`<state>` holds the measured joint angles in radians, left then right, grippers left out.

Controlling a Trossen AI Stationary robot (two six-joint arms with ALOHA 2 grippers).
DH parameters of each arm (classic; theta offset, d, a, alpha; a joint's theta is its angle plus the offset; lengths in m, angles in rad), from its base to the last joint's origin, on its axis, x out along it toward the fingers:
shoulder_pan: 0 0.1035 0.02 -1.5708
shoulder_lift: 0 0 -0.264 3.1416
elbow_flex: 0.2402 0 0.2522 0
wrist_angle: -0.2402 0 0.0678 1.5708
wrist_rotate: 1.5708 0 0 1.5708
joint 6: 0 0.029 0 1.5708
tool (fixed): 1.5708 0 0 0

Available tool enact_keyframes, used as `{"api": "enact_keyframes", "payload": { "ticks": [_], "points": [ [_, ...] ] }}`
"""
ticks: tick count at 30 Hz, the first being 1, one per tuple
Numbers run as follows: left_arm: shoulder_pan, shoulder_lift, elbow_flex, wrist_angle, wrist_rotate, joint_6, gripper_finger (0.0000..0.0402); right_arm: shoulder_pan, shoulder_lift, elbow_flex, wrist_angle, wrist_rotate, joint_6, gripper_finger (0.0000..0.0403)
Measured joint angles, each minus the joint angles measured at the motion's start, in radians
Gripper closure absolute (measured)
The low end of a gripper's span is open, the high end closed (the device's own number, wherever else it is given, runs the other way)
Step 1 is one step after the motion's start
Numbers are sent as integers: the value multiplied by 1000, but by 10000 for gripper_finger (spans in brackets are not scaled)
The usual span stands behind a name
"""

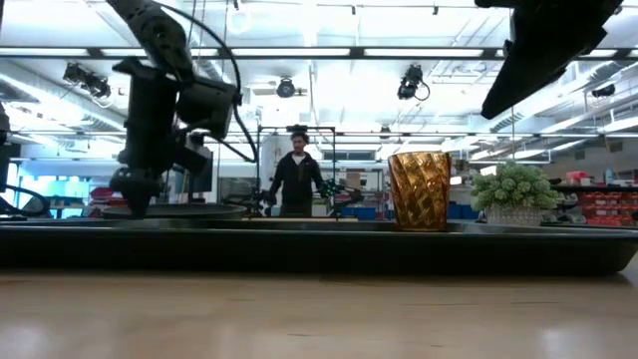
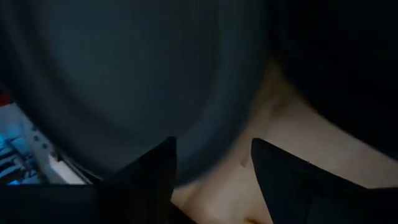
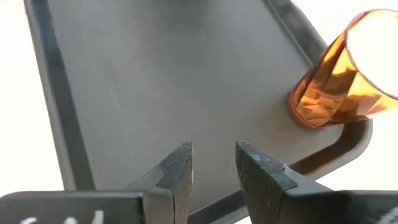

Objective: Pick and place plate/cup/fork/spoon on tray
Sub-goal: Put the black plate on the black serving tray

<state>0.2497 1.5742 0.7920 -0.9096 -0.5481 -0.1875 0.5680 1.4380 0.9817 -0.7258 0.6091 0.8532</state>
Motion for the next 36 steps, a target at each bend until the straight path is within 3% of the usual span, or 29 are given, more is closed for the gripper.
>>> {"api": "enact_keyframes", "payload": {
  "ticks": [7,12,16,19,25,31,36],
  "points": [
    [28,0,-56,67,-32,11,163,1,0,0,-1,0,-14,275],
    [36,2,-112,171,-14,161,188,9,0,0,0,0,14,275],
    [37,-3,-147,227,-9,278,226,25,0,0,-1,-1,18,275],
    [36,0,-148,236,-17,259,264,28,0,0,-1,-1,14,275],
    [6,4,-129,239,-29,247,374,27,0,0,-1,-1,4,275],
    [-62,5,-68,130,-82,244,388,34,0,0,-1,-63,70,275],
    [-137,5,54,-166,-109,129,392,56,0,0,-1,-82,79,275]
  ]
}}
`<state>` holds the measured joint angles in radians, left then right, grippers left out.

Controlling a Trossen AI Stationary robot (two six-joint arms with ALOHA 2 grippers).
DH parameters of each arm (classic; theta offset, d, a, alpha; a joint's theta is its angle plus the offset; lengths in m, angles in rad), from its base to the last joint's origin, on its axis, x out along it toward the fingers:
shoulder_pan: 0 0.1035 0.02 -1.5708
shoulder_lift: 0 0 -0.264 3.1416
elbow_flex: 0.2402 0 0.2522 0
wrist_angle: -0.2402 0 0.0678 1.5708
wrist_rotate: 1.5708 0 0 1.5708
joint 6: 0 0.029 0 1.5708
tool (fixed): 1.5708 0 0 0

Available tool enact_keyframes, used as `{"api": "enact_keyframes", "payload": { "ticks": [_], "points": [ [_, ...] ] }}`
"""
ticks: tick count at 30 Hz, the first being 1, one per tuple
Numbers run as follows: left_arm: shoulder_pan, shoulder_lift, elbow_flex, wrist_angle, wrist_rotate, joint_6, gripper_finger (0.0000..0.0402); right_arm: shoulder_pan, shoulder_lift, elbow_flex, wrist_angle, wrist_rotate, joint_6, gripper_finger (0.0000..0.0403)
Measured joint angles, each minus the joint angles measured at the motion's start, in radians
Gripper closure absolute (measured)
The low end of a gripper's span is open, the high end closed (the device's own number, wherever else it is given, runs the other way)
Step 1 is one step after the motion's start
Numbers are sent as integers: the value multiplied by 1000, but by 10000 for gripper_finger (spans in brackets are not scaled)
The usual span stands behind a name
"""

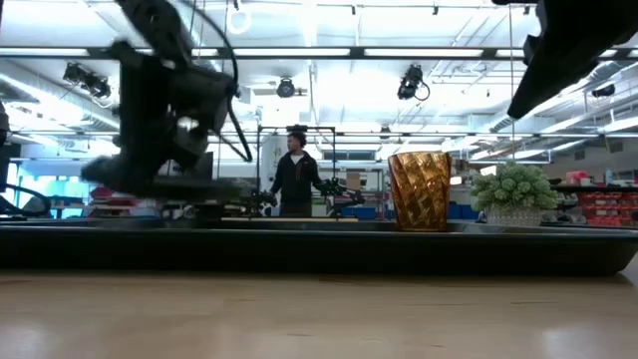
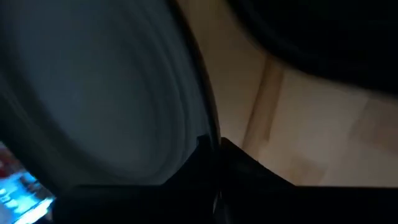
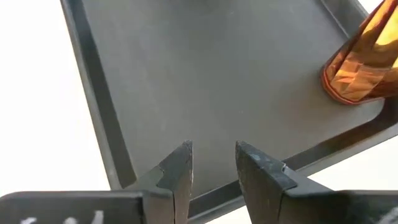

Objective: Pick and place plate/cup/fork/spoon on tray
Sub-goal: Put the black plate on the black serving tray

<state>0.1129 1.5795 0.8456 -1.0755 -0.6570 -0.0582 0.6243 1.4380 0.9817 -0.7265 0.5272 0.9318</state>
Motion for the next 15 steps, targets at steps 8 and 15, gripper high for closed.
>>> {"api": "enact_keyframes", "payload": {
  "ticks": [8,15],
  "points": [
    [-259,-2,224,-199,52,-278,394,21,0,0,1,-38,0,275],
    [-528,-2,214,320,76,-242,391,79,0,0,49,-115,49,275]
  ]
}}
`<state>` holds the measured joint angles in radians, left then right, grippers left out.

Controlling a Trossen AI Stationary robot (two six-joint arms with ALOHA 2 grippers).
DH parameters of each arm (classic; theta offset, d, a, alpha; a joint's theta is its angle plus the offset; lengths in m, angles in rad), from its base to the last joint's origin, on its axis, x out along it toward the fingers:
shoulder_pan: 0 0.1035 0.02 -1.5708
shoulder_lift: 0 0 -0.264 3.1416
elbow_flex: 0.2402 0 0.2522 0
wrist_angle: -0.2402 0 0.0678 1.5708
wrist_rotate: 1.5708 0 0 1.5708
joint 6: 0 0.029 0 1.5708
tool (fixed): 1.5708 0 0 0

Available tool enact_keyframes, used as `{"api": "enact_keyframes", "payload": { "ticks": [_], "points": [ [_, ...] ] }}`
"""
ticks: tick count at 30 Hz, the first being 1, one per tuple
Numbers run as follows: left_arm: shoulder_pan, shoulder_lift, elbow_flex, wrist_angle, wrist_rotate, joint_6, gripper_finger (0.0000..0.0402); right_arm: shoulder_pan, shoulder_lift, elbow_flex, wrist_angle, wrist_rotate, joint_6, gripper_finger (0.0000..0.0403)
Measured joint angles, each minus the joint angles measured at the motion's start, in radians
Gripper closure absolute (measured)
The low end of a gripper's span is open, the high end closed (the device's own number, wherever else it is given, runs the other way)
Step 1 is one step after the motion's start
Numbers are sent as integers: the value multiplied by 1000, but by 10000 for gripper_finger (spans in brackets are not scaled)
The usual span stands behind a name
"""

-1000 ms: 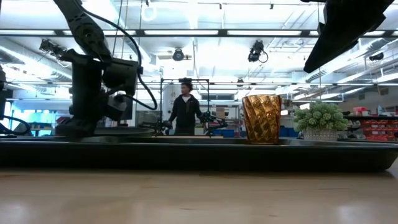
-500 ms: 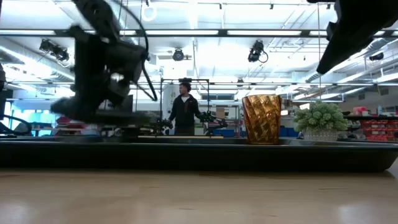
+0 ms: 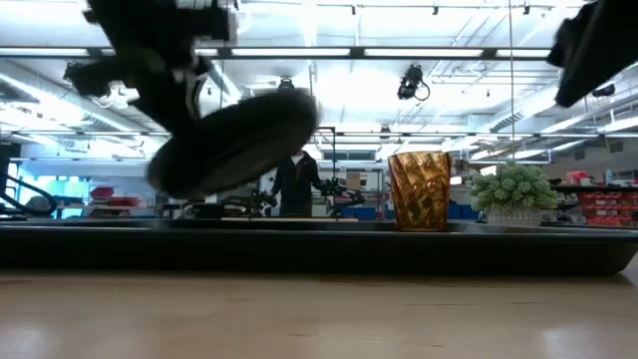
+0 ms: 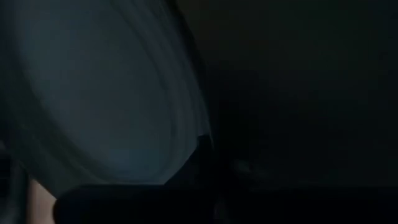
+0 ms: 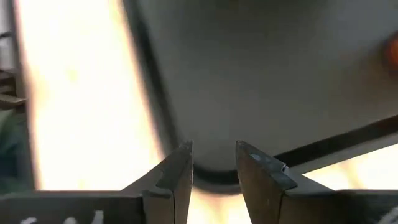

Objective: Pick and place plate/cup/fork/spoon on tray
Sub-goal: Put the black plate on the black serving tray

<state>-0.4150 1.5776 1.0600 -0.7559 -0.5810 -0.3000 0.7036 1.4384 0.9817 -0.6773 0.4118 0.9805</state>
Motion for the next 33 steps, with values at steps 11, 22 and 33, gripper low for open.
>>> {"api": "enact_keyframes", "payload": {
  "ticks": [11,22,33],
  "points": [
    [-92,103,-5,340,193,108,390,148,0,0,86,-23,181,277],
    [-75,448,413,-90,239,288,389,119,1,0,81,-44,140,277],
    [-46,487,476,-123,204,373,388,147,1,0,69,-85,150,278]
  ]
}}
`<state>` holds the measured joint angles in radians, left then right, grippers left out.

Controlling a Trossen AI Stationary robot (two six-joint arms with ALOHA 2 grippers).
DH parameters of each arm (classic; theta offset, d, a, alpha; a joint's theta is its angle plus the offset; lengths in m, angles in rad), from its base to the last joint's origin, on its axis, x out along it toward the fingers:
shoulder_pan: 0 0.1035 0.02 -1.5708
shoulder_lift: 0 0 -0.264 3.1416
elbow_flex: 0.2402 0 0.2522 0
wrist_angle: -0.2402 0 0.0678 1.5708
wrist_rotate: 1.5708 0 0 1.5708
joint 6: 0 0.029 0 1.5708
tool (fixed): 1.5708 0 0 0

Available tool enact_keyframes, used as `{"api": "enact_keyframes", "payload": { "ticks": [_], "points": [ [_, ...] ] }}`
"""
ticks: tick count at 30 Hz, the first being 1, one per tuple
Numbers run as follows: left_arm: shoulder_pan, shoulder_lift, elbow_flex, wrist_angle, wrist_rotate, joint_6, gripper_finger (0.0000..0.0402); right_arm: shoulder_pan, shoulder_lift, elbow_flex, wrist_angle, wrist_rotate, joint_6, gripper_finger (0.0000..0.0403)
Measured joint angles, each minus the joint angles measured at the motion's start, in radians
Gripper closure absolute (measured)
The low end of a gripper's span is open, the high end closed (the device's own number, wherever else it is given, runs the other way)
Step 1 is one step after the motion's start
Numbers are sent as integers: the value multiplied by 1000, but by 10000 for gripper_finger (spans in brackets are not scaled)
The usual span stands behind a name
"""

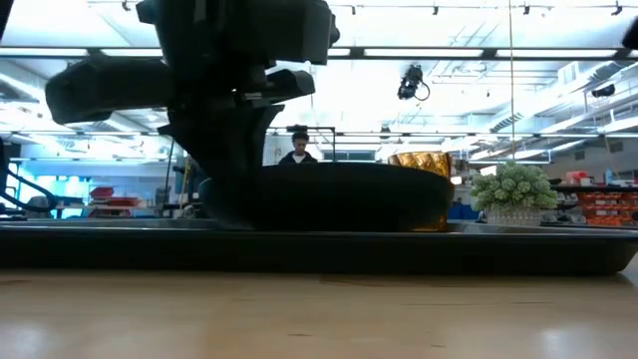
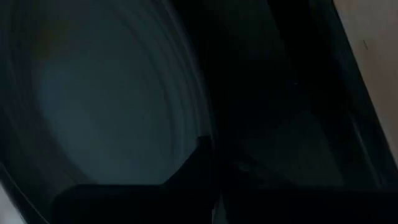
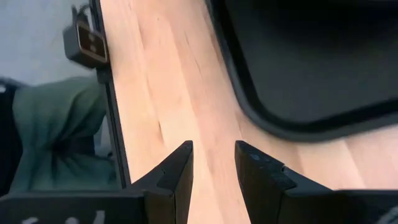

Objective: Pick and place plate/cup/fork/spoon on tray
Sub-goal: Put the black plate on the black serving tray

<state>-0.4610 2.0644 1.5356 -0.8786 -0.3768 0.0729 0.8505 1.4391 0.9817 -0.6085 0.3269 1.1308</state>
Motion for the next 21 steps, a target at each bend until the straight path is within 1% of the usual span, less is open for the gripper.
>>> {"api": "enact_keyframes", "payload": {
  "ticks": [4,7,10,13,17,21],
  "points": [
    [-4,0,0,34,-4,14,384,11,0,0,-70,-45,66,278],
    [-5,0,0,53,-7,-53,365,17,0,0,-191,-76,136,278],
    [-4,0,1,20,-8,-128,332,18,0,0,-341,-74,205,278],
    [-7,0,1,-44,-10,-112,293,11,-1,0,-445,-73,242,278],
    [-8,-1,1,-116,-27,-90,239,-21,-1,0,-479,-73,230,278],
    [-7,-7,1,-164,-30,-119,192,-65,-1,0,-464,-78,170,278]
  ]
}}
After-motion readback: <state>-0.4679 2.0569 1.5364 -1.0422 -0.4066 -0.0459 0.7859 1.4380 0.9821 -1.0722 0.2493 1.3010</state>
